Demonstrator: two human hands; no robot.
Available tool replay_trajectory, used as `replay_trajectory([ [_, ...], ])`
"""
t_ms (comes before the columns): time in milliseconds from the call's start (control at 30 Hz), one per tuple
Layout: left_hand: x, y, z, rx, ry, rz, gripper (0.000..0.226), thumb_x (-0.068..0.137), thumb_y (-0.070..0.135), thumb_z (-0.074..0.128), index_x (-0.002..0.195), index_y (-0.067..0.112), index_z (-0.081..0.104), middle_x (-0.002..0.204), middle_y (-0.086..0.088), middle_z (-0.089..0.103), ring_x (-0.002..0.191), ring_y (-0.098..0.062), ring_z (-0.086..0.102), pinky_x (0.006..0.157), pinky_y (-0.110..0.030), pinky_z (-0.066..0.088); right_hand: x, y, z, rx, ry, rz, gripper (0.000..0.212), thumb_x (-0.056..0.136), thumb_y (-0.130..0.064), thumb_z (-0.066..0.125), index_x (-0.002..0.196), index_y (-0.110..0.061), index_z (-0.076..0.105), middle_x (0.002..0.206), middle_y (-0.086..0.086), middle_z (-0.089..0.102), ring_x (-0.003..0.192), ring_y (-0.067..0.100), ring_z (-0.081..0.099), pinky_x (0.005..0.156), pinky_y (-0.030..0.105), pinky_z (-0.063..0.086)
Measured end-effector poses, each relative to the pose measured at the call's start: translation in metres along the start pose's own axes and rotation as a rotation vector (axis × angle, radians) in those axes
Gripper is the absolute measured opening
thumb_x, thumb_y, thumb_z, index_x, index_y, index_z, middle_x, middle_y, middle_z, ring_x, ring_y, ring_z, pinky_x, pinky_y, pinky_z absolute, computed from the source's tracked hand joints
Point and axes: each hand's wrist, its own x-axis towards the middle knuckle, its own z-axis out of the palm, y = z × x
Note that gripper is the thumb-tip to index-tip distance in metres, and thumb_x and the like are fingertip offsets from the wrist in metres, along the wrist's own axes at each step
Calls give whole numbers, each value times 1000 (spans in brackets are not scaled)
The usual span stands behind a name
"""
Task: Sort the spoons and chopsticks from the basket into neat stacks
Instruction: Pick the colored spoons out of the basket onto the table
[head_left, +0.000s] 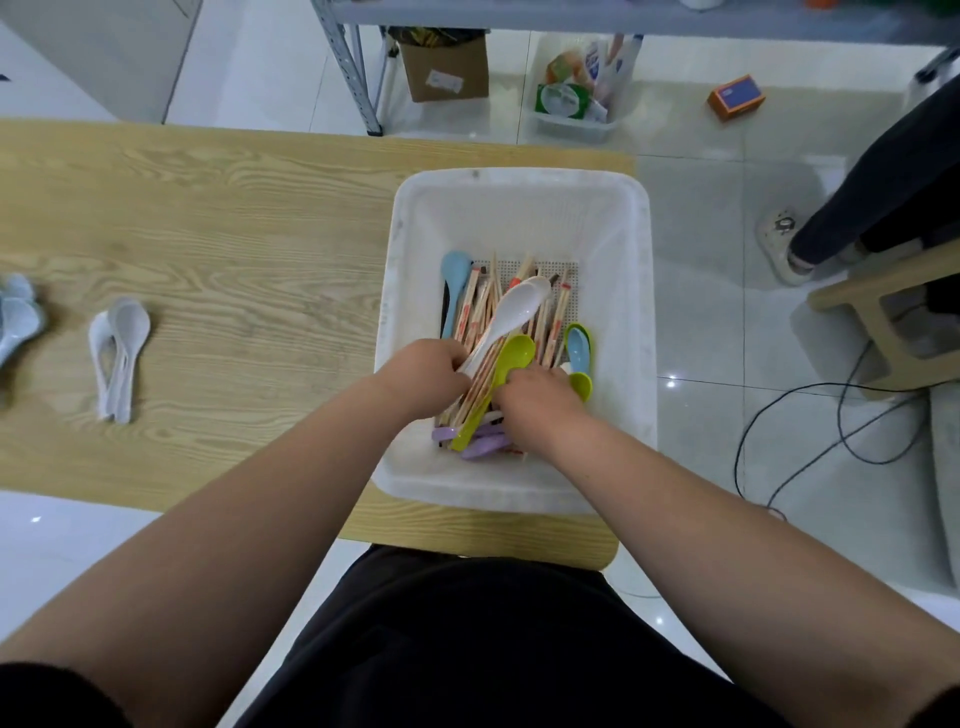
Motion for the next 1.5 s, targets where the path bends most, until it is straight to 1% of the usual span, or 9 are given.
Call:
replay_trajectory([
  [233,-42,-16,-7,-690,-56,-175,15,90,5,65,105,9,64,89,-7,76,83,-24,74,69,-37,63,-31,14,-3,330,268,-75,21,87,-20,57,97,-18,75,88,9,57,87,34,57,69,43,49],
  [333,-54,-18,-2,-840,-53,-203,14,93,3,63,106,6,63,93,-10,77,87,-26,74,74,-42,63,-51,16,-17,673,212,31,25,97,-18,48,108,-21,70,93,-1,63,85,19,57,68,35,44],
  [500,-71,-19,5,-1044,24,-209,15,98,5,58,112,4,61,97,-14,76,89,-27,71,82,-46,61,-71,1,-33,1238,358,211,26,101,-26,52,87,-14,70,79,5,66,72,15,58,65,30,42],
  [633,-83,-20,3,-1132,79,-167,12,100,4,54,111,1,59,96,-15,74,88,-28,71,82,-47,61,-72,-25,-36,1323,407,211,6,94,-25,67,88,-26,65,77,-6,66,74,11,62,69,29,48],
  [800,-96,-39,-5,-1168,133,-90,8,100,2,54,102,6,61,82,-5,75,72,-17,72,67,-33,59,-53,-69,-51,1410,400,230,34,92,-24,72,117,-26,49,84,-10,74,77,2,67,65,12,48],
  [933,-101,-80,-20,-1136,209,-79,7,98,4,57,105,3,60,97,-16,75,83,-27,73,77,-43,62,-19,-113,-67,1436,346,217,18,94,-22,69,107,-30,60,86,-12,74,79,10,72,73,44,59],
  [1167,-106,-194,-51,-1078,252,-84,4,94,5,61,95,6,58,91,-12,75,86,-20,74,75,-40,63,58,-222,-88,1305,276,254,13,90,-24,73,99,-25,63,90,-7,75,78,6,71,74,30,56],
  [1300,-109,-275,-67,-1114,240,-208,10,99,-1,44,97,5,52,96,-16,71,80,-27,72,76,-44,63,109,-286,-83,1280,167,261,9,92,-15,71,99,-17,66,94,1,75,84,14,71,72,24,58],
  [1500,-116,-394,-89,-910,456,-335,11,96,6,42,100,9,52,84,-10,59,66,-24,53,63,-43,50,179,-351,-68,1230,59,328,7,95,-18,66,100,-21,64,103,1,71,95,19,70,90,47,59],
])
